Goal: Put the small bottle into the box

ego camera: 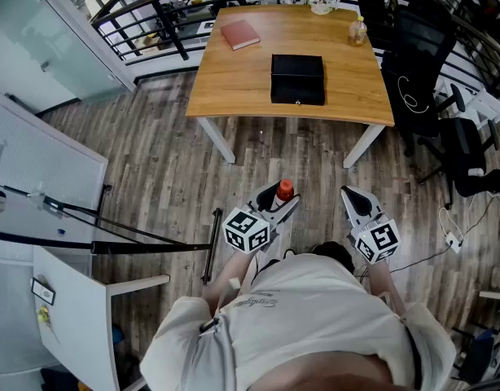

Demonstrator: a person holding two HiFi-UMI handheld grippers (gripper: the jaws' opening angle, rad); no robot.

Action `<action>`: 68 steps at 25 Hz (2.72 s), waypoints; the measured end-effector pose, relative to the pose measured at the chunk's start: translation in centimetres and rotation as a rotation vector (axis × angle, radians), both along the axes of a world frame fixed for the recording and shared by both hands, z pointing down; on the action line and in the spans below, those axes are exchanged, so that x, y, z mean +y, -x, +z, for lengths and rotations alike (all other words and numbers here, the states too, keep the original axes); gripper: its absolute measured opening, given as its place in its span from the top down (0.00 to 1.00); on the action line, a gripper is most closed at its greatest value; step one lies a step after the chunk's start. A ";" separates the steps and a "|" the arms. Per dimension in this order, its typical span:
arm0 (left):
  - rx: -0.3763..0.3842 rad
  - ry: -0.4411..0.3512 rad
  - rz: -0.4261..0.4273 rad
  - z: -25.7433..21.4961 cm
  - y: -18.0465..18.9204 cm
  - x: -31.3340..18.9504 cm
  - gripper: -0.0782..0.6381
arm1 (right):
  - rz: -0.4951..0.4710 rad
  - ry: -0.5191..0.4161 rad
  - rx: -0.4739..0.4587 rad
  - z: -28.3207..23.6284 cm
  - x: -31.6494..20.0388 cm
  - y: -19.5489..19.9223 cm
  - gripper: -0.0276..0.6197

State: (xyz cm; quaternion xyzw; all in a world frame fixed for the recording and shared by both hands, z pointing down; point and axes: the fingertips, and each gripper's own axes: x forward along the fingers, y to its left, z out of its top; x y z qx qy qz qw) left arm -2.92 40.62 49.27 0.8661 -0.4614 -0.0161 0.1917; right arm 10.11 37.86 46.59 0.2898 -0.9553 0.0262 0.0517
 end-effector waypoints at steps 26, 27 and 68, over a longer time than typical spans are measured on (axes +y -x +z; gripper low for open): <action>0.091 0.096 0.059 4.2 -1.5 -3.8 0.54 | 0.123 0.081 0.037 2.6 -2.2 -2.1 0.96; 0.088 0.091 0.065 4.1 -1.7 -4.6 0.54 | 0.128 0.081 0.035 2.6 -3.0 -2.2 0.96; 0.014 0.092 0.107 0.9 3.2 -27.0 0.54 | 0.106 0.109 -0.115 1.3 -30.0 7.0 0.97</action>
